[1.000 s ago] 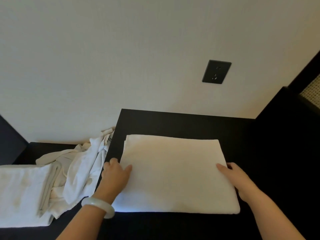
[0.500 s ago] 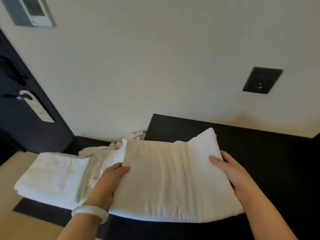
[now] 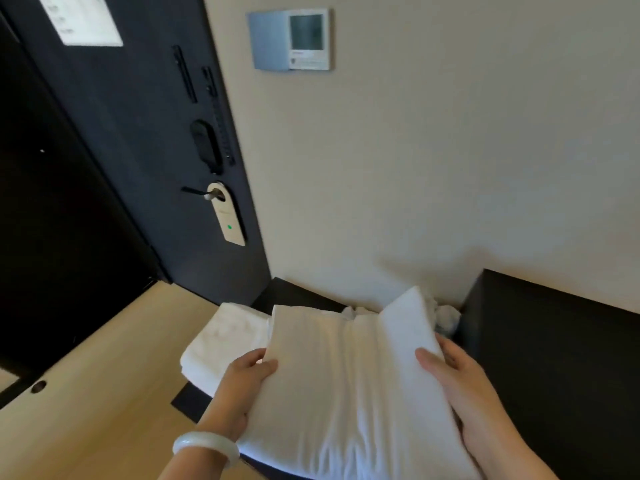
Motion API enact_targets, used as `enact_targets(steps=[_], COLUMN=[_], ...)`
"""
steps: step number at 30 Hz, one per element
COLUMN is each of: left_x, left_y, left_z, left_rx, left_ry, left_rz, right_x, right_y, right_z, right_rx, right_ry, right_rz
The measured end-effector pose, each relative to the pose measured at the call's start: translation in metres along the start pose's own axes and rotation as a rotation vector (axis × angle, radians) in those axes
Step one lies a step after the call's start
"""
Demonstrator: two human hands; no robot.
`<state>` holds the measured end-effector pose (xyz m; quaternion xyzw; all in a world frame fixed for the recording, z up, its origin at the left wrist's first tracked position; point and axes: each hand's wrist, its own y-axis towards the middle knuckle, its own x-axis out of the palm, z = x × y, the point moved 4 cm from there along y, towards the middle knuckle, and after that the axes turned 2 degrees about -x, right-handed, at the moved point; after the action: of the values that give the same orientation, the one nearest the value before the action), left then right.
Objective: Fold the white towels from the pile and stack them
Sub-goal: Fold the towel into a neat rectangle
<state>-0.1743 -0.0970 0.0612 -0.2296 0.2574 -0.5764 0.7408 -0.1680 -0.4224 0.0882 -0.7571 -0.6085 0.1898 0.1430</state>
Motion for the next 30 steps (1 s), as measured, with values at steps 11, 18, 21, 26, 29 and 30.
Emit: enact_targets(steps=[11, 18, 21, 26, 29, 30], left_x=[-0.169, -0.192, -0.187, -0.154, -0.125, -0.115], left_y=[0.195, 0.268, 0.28, 0.27, 0.258, 0.255], left_z=[0.035, 0.033, 0.007, -0.009, -0.023, -0.029], left_rx=[0.065, 0.025, 0.017, 0.298, 0.412, 0.448], left_ry=[0.394, 0.614, 0.918, 1.283, 1.422, 1.455], left_rz=[0.019, -0.038, -0.077, -0.137, -0.198, -0.213], right_x=[0.22, 0.24, 0.245, 0.251, 0.251, 0.25], right_y=[0.053, 0.094, 0.104, 0.108, 0.105, 0.105], right_z=[0.078, 0.131, 0.159, 0.166, 0.15, 0.14], right_rx=[0.161, 0.264, 0.38, 0.382, 0.214, 0.073], right_ry=[-0.104, -0.031, -0.053, -0.075, -0.368, -0.593], right_rz=[-0.056, 0.022, 0.025, 0.042, 0.126, 0.202])
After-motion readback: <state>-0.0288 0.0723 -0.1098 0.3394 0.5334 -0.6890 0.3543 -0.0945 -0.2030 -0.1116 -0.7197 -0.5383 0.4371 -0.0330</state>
